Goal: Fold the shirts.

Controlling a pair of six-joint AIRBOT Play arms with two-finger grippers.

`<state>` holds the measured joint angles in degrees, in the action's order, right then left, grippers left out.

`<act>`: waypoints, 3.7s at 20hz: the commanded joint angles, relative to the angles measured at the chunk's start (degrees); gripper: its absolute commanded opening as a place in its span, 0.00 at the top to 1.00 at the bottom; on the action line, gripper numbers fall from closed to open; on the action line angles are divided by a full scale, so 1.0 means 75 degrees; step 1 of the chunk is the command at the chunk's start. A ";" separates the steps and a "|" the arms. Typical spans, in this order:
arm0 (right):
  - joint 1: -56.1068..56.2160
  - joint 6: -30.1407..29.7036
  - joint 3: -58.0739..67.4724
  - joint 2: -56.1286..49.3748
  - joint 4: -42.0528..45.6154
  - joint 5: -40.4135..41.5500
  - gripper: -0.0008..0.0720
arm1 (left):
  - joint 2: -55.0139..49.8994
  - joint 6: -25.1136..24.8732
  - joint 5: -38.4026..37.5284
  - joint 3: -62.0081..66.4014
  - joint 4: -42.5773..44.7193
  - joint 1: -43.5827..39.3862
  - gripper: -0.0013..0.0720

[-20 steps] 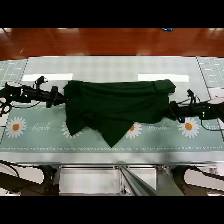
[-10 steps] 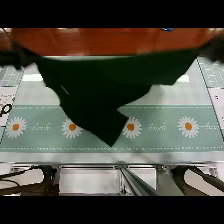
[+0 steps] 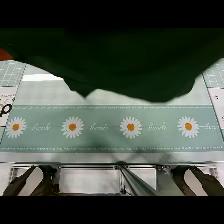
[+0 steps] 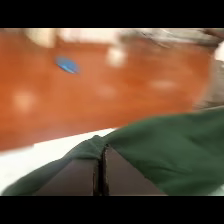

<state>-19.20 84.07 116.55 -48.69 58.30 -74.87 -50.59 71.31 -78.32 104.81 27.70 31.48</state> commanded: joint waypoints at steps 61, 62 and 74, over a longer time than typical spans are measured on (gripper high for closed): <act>0.0577 0.0044 -0.3520 -0.7035 0.0102 -0.0592 0.42 | -0.7236 0.1550 -0.1279 -0.1647 0.5336 -0.3066 0.28; 0.0332 0.0044 -0.3520 -0.6764 0.0160 -0.0871 0.42 | -0.7032 0.1550 -0.1547 -0.1647 0.5388 -0.2938 0.28; -0.1891 -0.1661 -1.1430 -0.0391 -0.1405 0.1037 0.41 | -0.1816 0.0341 0.0425 -0.9562 0.3975 0.1008 0.28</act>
<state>-32.08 76.75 45.19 -61.84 55.68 -71.22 -71.24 78.72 -79.11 47.90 64.79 31.86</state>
